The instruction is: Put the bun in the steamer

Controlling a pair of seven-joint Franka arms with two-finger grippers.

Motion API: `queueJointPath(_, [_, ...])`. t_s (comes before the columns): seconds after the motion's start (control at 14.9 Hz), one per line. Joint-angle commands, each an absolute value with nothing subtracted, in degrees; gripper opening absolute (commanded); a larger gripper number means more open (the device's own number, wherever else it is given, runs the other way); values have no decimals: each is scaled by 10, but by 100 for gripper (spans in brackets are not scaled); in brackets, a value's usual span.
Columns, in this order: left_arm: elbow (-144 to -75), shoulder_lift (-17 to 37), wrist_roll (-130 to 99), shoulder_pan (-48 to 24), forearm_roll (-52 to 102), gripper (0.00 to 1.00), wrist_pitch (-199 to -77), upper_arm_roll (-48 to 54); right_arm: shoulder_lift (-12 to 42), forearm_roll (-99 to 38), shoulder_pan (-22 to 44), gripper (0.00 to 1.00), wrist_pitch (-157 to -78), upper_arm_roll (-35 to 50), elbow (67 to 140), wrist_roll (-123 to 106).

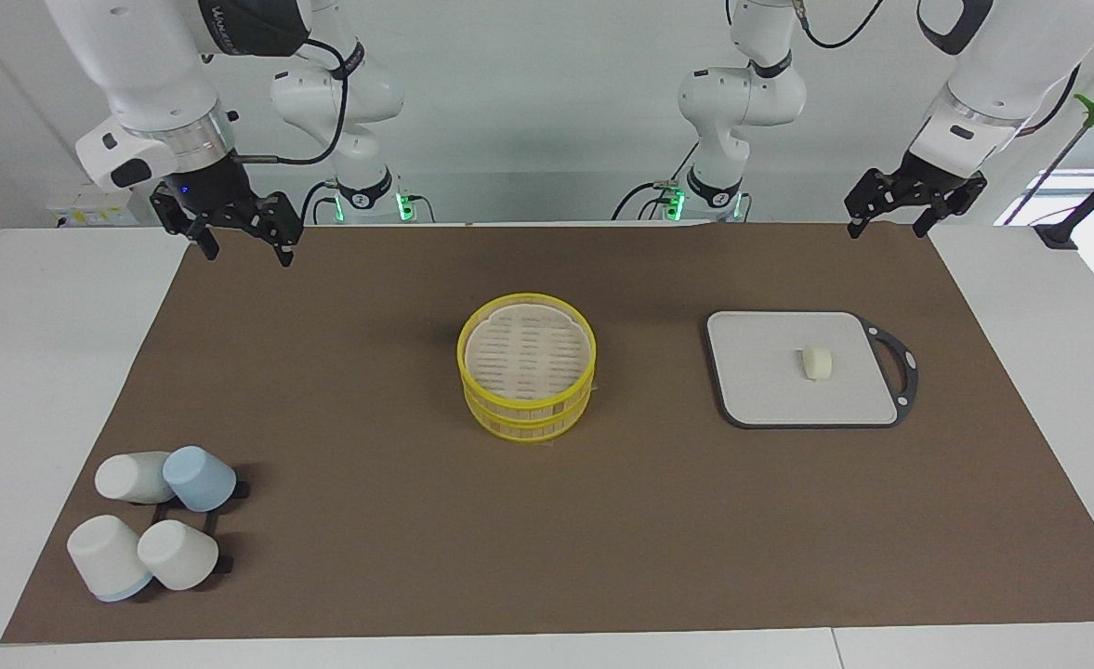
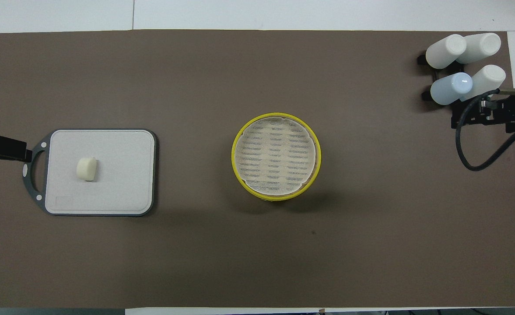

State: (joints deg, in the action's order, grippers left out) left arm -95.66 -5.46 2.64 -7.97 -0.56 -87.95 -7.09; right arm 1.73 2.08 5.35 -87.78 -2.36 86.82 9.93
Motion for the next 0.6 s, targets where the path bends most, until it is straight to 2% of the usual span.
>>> queueJointPath(0.0, [-961,-60,30,-85,-14,100,-886,-76,13,9,56,100,-889,-30,872,87])
queueJointPath(0.2, [-961,-60,31,-85,-14,100,-886,-76,22,-16,57,100,-916,-17,873,90])
queueJointPath(0.34, [-965,-61,34,-84,-14,100,-889,-76,50,-37,60,100,-944,26,864,127])
queueJointPath(0.47, [-1010,-82,34,-83,-15,100,-931,-76,95,-29,92,100,-945,64,834,211])
queueJointPath(0.54, [-1055,-98,46,-77,-15,100,-963,-77,136,1,140,100,-941,68,784,272])
